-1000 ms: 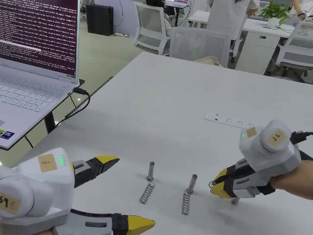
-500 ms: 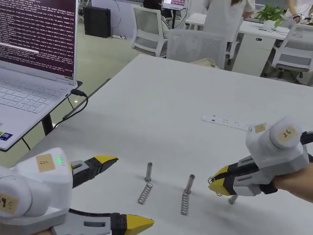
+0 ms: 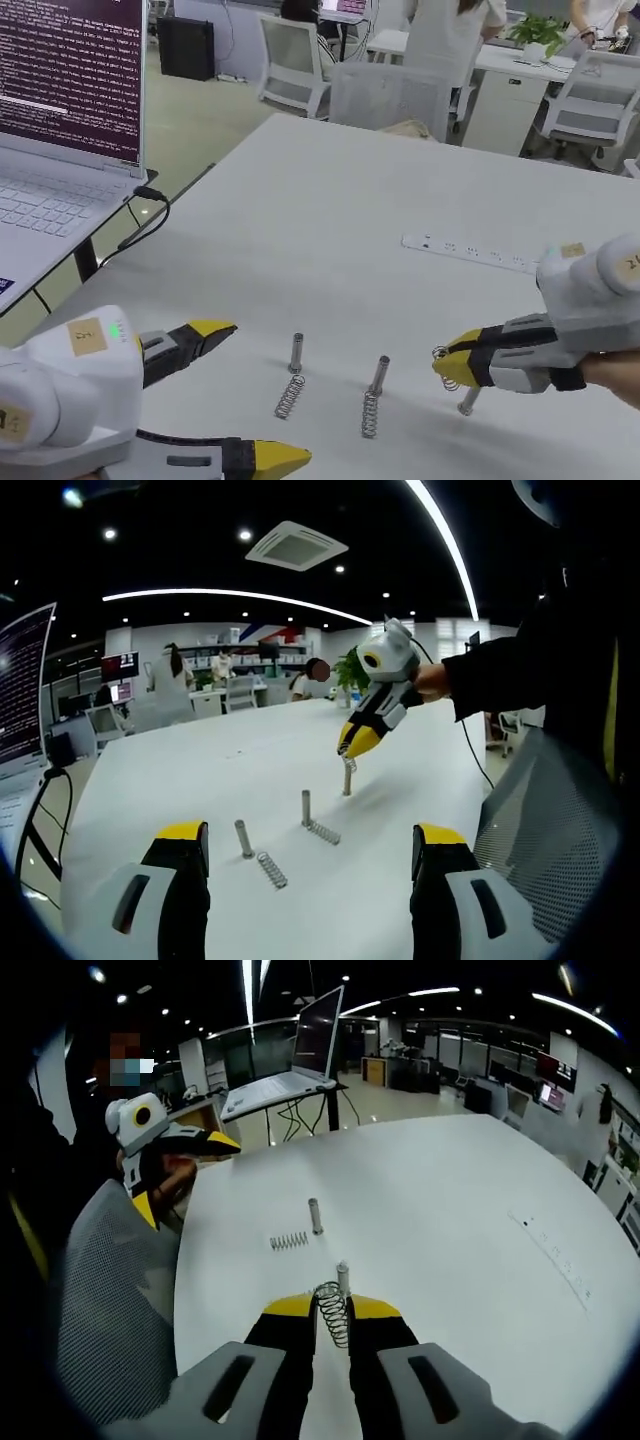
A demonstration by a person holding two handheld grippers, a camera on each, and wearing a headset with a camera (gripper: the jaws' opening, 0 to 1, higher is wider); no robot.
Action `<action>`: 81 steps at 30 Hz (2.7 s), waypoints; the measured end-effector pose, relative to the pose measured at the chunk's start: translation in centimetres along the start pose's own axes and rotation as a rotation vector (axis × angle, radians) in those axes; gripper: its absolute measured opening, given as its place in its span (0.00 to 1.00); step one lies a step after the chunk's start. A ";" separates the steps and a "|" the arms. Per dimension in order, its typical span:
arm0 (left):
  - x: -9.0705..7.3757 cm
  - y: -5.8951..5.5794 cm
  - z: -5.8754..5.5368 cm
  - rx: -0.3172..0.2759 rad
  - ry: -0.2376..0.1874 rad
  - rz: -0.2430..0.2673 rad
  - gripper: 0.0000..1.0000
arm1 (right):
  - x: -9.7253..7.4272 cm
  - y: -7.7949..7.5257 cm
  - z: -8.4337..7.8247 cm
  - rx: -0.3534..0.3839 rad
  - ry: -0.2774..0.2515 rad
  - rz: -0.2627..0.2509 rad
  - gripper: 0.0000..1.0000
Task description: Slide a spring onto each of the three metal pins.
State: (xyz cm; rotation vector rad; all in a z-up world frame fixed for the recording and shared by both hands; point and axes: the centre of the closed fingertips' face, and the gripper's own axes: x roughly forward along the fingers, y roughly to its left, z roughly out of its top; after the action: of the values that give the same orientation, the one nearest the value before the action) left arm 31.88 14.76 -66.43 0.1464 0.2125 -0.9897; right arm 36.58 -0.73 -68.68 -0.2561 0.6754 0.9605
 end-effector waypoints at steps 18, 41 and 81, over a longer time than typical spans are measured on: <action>0.0 -0.2 0.3 0.006 -0.003 -0.003 0.81 | -3.6 -2.3 1.2 0.220 -0.255 -0.080 0.09; -0.1 -0.2 0.6 -0.001 -0.005 0.003 0.81 | -5.1 -4.3 0.0 0.350 -0.490 -0.096 0.09; -0.1 0.0 0.0 -0.009 0.017 0.012 0.81 | -2.3 -5.2 -2.8 0.346 -0.441 -0.116 0.09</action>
State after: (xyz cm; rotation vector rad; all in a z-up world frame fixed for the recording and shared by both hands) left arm 31.83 14.86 -66.35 0.1474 0.2311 -0.9761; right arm 38.80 -6.62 -69.86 0.2170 0.4039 0.7393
